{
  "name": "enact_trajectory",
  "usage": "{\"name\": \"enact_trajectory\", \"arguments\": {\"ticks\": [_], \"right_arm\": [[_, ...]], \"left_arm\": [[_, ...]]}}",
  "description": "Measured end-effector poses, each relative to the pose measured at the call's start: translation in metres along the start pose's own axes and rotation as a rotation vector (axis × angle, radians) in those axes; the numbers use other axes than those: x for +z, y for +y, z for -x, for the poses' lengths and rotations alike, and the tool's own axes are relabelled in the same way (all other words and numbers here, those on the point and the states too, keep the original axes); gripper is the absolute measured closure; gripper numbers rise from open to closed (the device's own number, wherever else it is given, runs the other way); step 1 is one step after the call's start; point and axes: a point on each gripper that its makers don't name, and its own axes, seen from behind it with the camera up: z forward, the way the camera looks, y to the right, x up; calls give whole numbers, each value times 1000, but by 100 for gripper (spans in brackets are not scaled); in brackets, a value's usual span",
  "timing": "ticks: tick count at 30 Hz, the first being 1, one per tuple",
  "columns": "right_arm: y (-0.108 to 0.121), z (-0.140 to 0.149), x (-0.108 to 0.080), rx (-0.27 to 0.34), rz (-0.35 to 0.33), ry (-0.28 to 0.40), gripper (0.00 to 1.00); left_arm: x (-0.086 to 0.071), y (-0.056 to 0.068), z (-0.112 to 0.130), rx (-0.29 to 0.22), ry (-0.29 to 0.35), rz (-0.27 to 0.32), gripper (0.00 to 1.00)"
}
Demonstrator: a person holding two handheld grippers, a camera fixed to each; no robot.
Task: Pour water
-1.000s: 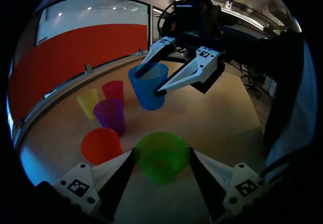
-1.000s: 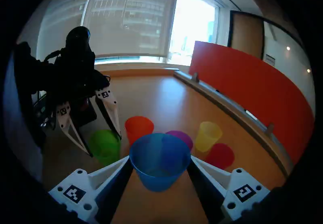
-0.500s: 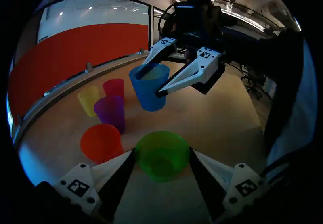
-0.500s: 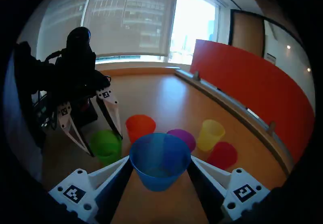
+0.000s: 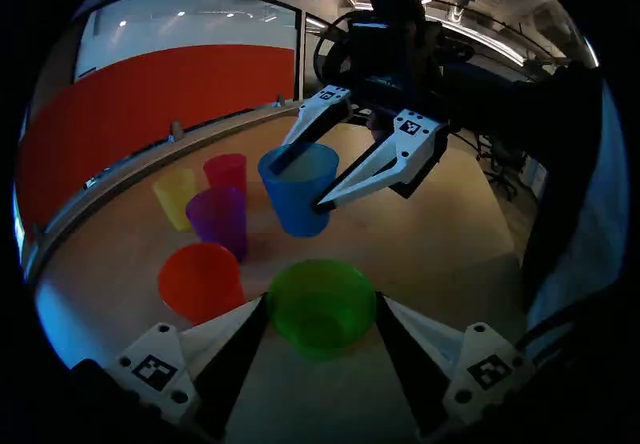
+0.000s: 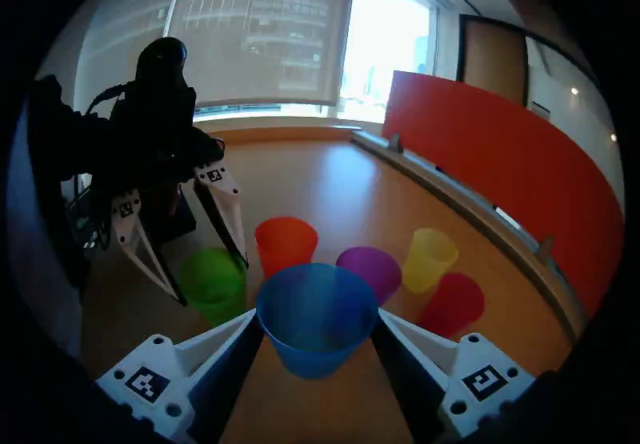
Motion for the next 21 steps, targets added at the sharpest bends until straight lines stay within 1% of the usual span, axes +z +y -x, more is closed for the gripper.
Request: {"name": "enact_trajectory", "arguments": {"ticks": [3,5,12,21], "right_arm": [[-2,2,4,2,-3,-1,8],[-3,4,6,0,-6,-3,8],[-7,14,14,5,-12,-11,8],[-11,30,24,21,-17,-30,8]], "left_arm": [[0,0,0,-11,-1,1,7],[-1,-1,0,-19,-5,0,3],[-2,-2,5,-38,-17,2,3],[-7,-5,15,-29,-40,-16,2]]}}
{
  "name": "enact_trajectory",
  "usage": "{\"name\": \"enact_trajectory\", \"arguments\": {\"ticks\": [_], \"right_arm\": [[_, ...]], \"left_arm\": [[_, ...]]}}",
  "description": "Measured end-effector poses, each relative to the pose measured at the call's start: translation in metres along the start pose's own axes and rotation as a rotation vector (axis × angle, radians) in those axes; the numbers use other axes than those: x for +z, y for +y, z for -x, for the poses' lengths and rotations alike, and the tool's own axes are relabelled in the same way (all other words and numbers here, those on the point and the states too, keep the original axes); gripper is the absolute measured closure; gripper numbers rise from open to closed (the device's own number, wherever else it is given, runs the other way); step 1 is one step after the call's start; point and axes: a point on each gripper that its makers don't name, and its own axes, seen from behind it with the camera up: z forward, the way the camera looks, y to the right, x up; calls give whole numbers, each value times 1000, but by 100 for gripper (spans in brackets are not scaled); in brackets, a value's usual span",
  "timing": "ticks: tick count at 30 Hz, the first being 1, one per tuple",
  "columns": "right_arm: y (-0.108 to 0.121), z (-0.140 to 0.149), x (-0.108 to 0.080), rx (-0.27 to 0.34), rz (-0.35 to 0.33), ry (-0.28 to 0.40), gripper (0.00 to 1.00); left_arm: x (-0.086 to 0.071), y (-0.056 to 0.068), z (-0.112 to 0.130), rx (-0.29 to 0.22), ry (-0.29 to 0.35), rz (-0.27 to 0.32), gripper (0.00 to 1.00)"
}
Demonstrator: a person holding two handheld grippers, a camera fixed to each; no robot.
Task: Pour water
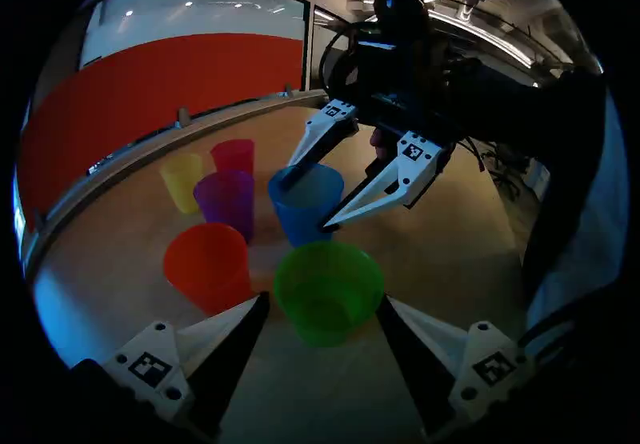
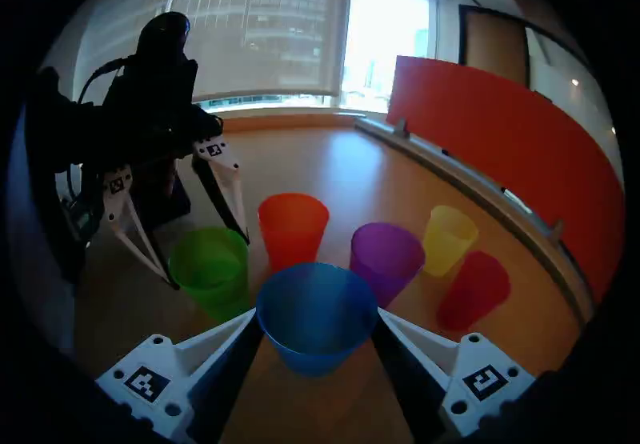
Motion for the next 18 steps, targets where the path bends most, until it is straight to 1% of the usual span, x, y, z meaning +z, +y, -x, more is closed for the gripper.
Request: {"name": "enact_trajectory", "arguments": {"ticks": [6,18], "right_arm": [[0,5,3,12,-4,-4,7],[1,11,4,27,-5,-16,7]], "left_arm": [[-4,-1,4,5,-6,-6,3],[-8,0,13,-12,-18,-12,2]]}}
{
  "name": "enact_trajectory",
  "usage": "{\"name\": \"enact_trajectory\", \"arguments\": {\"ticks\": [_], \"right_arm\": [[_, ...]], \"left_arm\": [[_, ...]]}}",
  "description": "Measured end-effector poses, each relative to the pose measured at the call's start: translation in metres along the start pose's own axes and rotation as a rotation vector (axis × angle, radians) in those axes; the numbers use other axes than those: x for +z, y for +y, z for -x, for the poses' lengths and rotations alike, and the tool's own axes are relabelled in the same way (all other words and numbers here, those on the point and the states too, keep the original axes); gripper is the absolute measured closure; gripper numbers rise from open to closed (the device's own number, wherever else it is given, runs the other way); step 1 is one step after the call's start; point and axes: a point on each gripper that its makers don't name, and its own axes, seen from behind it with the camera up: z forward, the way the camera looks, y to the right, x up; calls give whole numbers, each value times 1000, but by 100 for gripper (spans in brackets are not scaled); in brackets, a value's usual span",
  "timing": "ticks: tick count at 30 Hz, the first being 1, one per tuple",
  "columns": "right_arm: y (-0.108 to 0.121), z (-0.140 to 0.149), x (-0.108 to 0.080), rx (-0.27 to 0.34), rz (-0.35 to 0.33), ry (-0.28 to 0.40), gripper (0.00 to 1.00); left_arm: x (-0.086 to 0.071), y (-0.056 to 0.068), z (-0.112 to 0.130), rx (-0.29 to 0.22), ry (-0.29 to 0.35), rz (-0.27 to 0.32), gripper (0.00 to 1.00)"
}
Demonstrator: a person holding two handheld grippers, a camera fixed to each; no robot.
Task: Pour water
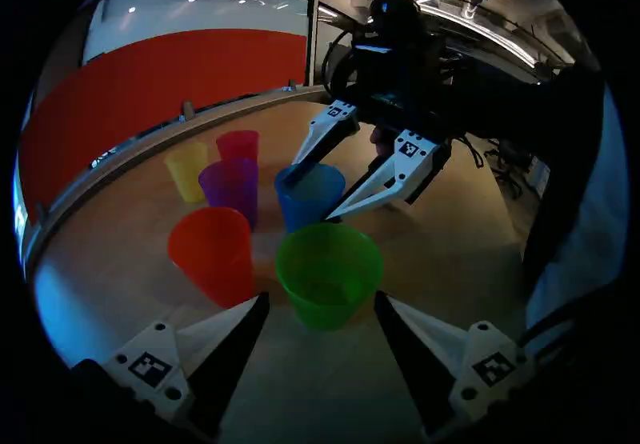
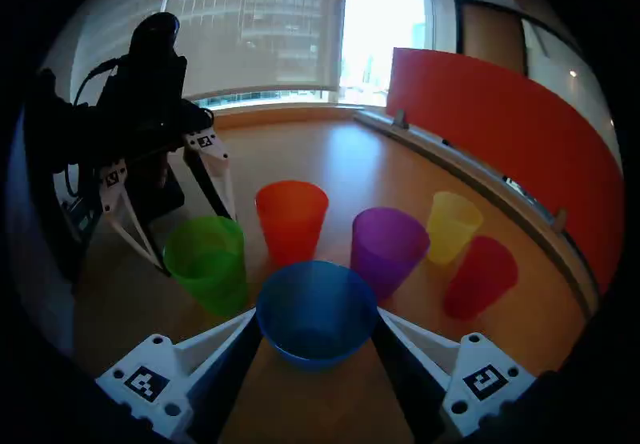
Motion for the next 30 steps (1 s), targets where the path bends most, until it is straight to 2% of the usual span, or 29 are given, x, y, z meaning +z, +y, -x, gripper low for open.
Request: {"name": "enact_trajectory", "arguments": {"ticks": [15,30], "right_arm": [[0,13,-8,19,13,-22,0],[2,26,-49,78,98,-2,0]], "left_arm": [[-10,-2,7,-14,-16,-12,2],[-39,-20,6,-44,15,-113,3]]}}
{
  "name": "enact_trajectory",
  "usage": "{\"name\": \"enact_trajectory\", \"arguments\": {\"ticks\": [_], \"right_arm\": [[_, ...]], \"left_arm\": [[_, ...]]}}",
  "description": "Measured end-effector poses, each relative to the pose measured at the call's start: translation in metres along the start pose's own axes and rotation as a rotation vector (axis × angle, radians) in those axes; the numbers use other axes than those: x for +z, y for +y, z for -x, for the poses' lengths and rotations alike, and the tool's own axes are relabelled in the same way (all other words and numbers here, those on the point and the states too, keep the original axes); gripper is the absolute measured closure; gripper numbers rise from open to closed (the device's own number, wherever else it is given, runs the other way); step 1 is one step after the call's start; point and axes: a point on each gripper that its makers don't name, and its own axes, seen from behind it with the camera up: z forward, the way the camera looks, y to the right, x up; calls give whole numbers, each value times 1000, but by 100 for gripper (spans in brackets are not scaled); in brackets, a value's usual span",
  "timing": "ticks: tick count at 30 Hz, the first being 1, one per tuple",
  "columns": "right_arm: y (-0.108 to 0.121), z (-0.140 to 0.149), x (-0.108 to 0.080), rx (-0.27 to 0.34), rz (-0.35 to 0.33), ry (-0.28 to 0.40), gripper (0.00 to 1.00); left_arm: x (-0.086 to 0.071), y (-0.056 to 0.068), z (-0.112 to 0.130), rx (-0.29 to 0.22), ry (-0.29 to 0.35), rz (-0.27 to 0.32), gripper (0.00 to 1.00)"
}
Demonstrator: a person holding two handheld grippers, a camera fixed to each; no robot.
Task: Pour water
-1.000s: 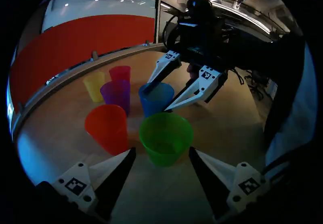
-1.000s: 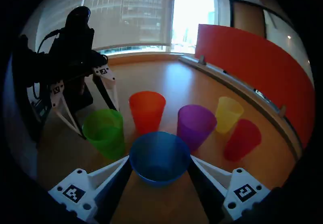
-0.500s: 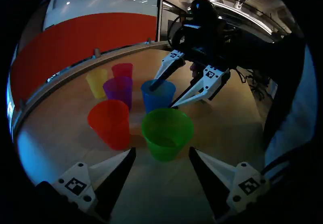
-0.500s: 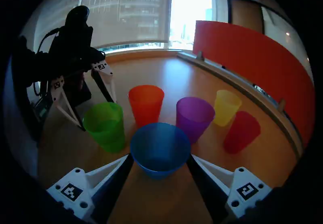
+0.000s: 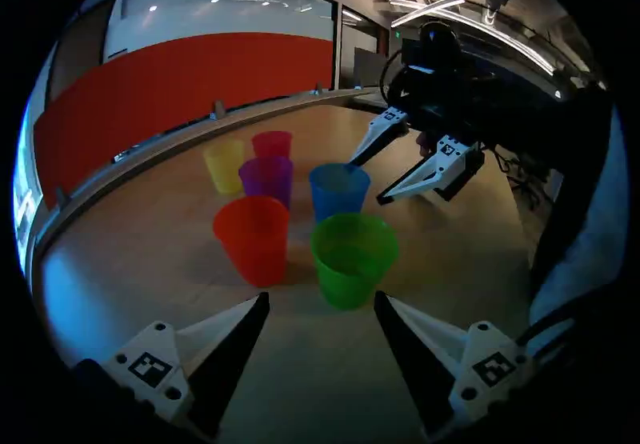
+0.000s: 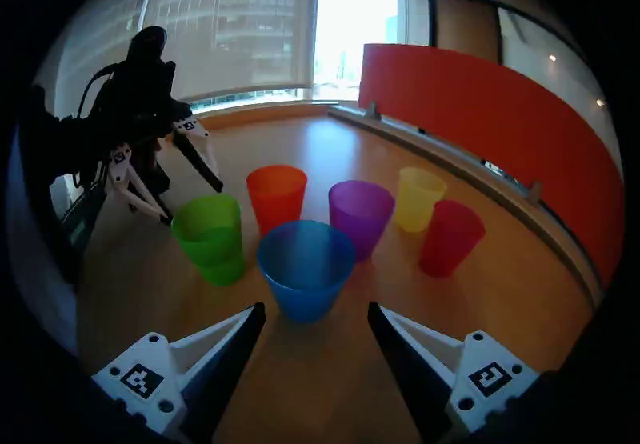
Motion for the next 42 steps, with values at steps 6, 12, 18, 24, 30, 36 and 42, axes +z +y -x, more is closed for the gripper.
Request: {"name": "enact_trajectory", "arguments": {"ticks": [6,12,18,24,30,36,42], "right_arm": [[3,4,-20,42,61,22,0],[4,7,-42,104,134,54,0],[6,4,-67,144,221,96,0],[11,5,-90,185,303,130,0],[20,4,-109,224,390,165,0],[36,5,-123,255,493,191,0],[52,-6,-139,248,591,241,0]], "left_arm": [[-17,-15,-1,-15,24,-72,3],[-34,-35,-4,-51,61,-160,3],[-53,-61,-11,-60,95,-276,3],[-68,-75,-21,-109,167,-336,2],[-81,-93,-24,-119,199,-429,2],[-94,-108,-30,-143,258,-512,2],[-107,-116,-42,-172,333,-576,2]]}}
